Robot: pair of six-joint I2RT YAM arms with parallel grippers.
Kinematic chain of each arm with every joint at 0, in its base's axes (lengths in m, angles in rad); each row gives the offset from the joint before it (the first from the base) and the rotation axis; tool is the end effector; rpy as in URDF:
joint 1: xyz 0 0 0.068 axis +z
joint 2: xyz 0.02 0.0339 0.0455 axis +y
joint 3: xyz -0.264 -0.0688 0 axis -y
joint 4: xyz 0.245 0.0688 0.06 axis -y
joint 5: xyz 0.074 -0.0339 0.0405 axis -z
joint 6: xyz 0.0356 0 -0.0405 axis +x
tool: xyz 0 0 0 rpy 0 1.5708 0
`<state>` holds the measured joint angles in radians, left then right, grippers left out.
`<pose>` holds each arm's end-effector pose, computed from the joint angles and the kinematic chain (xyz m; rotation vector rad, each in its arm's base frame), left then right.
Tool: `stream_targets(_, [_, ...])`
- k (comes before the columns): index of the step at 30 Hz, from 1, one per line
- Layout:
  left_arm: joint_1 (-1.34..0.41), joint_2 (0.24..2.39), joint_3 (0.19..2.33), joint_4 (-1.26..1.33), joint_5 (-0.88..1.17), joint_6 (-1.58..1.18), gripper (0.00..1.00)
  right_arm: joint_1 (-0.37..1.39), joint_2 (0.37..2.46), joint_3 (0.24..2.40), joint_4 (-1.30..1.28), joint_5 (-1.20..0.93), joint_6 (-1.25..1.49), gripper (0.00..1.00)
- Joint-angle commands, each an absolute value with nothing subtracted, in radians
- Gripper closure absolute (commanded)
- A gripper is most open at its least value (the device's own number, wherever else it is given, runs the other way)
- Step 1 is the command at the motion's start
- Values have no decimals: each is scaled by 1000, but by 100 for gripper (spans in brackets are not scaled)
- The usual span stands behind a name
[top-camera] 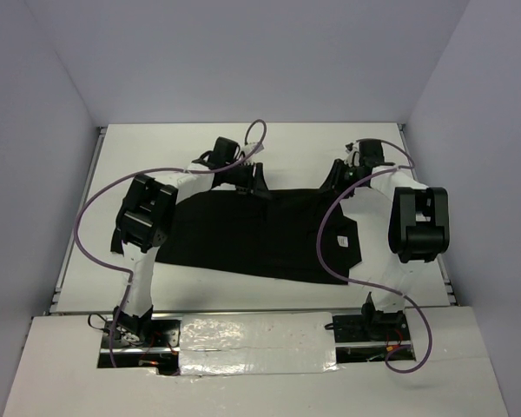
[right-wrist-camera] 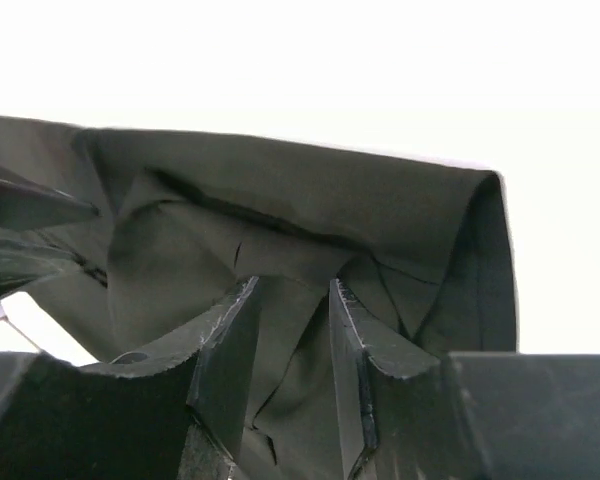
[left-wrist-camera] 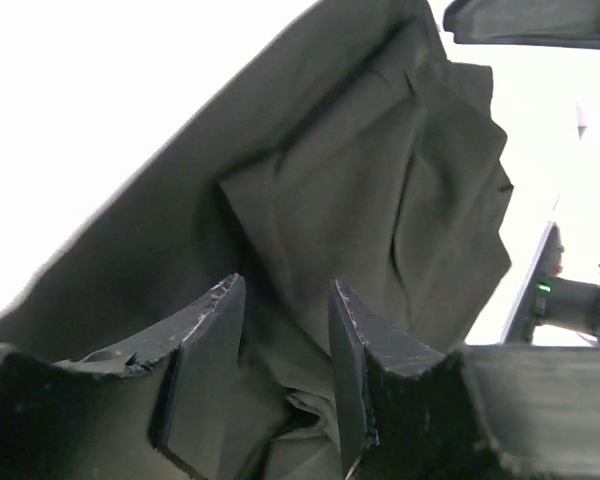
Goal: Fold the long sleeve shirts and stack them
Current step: Fold the shirt
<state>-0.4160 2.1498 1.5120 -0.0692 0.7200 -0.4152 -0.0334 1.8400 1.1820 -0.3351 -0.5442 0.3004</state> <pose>0.4238 -0.2129 0.1713 0.4068 2.3392 -1.2409 0.3782 0.0058 0.1781 0.2134 2.5298 0.7997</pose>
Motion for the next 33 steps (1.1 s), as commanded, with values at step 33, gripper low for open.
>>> stream_targets(33, [-471,2060,1536,-273,655,-212,47,278,1384,638,-203,-462,534,52])
